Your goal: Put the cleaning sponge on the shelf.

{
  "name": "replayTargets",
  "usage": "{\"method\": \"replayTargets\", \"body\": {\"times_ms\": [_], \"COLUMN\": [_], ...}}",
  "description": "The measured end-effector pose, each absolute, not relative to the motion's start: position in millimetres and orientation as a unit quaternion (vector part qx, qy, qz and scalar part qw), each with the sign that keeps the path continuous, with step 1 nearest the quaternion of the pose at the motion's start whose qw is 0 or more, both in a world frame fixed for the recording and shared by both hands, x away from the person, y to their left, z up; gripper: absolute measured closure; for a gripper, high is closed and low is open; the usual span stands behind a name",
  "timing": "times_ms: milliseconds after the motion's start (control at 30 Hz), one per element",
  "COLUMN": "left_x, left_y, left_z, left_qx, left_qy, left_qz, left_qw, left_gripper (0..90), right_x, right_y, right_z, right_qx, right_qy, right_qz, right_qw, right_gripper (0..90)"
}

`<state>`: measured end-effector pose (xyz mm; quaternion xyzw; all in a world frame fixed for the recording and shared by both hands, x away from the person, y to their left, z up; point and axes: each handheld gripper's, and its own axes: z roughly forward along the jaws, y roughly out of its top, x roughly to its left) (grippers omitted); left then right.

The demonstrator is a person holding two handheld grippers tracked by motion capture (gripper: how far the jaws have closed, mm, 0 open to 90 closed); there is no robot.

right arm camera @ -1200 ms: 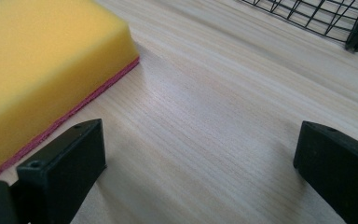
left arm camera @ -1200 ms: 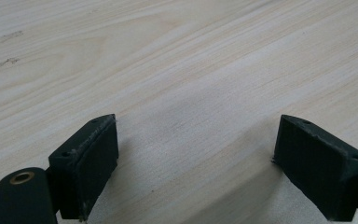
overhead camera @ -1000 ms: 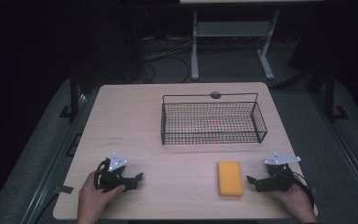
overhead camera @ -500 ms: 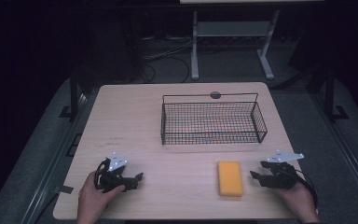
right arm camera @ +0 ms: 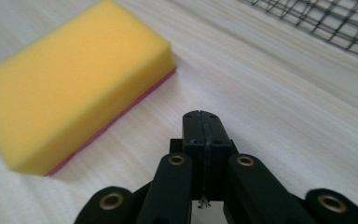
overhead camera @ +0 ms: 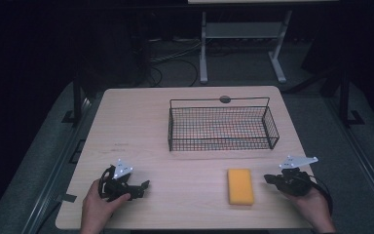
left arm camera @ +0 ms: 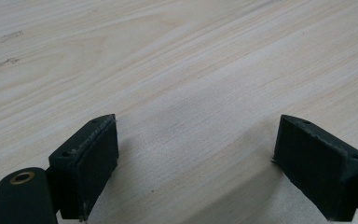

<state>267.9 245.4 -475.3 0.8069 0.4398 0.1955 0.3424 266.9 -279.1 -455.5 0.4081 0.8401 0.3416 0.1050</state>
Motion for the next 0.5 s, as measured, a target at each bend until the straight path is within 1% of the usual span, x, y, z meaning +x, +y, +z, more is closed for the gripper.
{"method": "replayTargets", "body": {"times_ms": [367,500], "left_x": [268,268], "left_y": [245,245], "left_z": [-475,-475], "left_qx": [0.807,0.807], "left_qy": [0.44,0.44], "left_qz": [0.196,0.195], "left_qw": [0.342,0.342], "left_gripper": [12.8,12.8], "right_x": [261,259], "right_y": [-266,-261], "right_z": [-456,-456], "right_qx": [0.371,0.361], "right_qy": [0.861,0.866], "right_qz": [0.342,0.34], "right_qw": [0.066,0.06], "right_gripper": [89.8,89.8]}}
